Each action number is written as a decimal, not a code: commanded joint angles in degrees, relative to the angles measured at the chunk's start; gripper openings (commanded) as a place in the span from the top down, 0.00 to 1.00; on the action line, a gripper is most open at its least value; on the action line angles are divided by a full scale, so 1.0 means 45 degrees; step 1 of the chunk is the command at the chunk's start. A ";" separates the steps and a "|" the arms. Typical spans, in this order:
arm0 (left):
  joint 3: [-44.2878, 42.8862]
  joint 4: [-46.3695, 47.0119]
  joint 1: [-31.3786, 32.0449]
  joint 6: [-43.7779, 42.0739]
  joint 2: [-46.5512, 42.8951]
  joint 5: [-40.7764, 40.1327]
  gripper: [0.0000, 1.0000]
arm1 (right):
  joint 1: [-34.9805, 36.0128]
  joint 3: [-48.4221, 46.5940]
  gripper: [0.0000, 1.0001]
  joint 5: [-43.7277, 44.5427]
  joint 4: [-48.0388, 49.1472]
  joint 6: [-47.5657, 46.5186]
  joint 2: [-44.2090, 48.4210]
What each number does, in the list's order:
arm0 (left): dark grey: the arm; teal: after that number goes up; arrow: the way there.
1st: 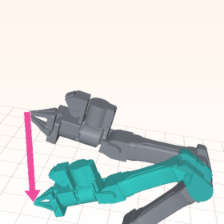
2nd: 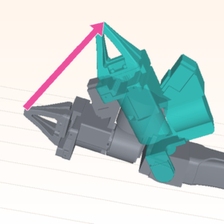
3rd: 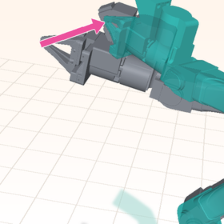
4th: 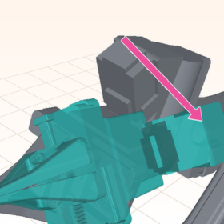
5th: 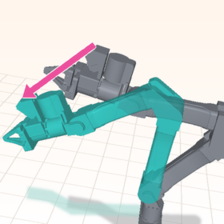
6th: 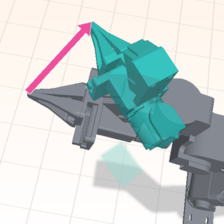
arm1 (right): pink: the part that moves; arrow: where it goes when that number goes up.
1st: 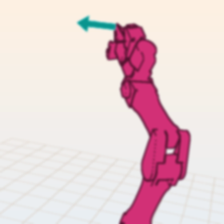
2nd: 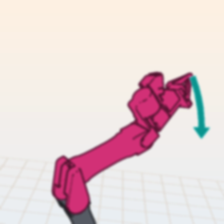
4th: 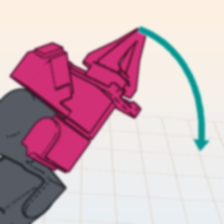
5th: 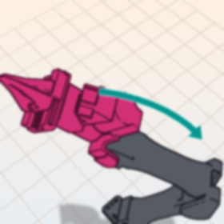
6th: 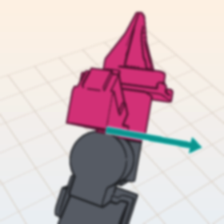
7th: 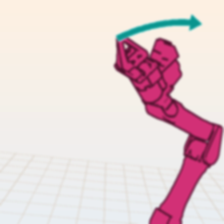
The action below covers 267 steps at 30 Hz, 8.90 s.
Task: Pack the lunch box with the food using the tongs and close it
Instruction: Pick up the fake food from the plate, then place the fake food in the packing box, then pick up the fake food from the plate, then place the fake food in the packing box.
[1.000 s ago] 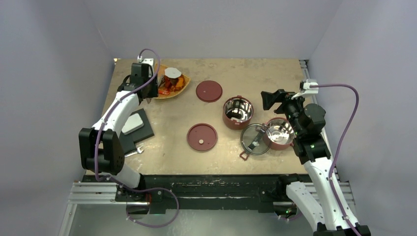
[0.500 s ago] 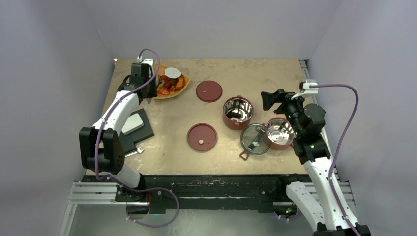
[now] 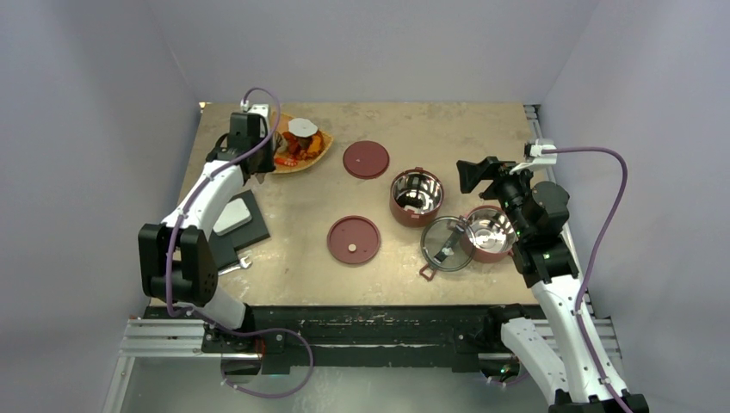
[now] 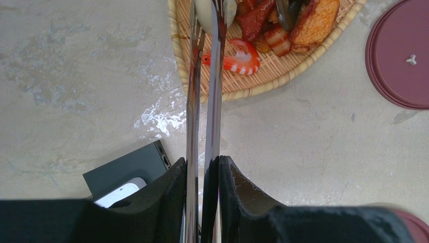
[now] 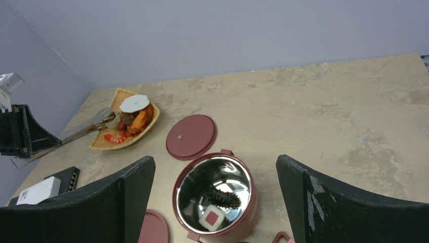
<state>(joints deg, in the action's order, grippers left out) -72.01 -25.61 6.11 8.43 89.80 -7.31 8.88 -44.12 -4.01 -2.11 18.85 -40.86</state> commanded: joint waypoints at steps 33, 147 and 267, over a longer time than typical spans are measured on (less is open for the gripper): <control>0.2254 0.3433 0.4906 -0.0684 -0.4350 0.8076 0.82 | -0.0003 -0.0182 0.07 0.0824 0.0410 -0.0166 0.0073; 0.0675 0.1633 0.0893 0.0161 -0.0364 0.1006 0.69 | -0.0012 0.0019 0.07 0.0264 0.0630 -0.0029 0.0061; 0.2144 0.2394 0.6790 -0.1216 -0.4069 0.3071 0.81 | -0.0002 -0.0219 0.07 0.0696 0.0489 -0.0146 -0.0050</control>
<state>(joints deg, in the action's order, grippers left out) -60.20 -15.31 36.77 3.57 74.13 14.26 8.88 -43.77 -1.02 -1.67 18.41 -41.65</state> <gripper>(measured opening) 0.187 0.929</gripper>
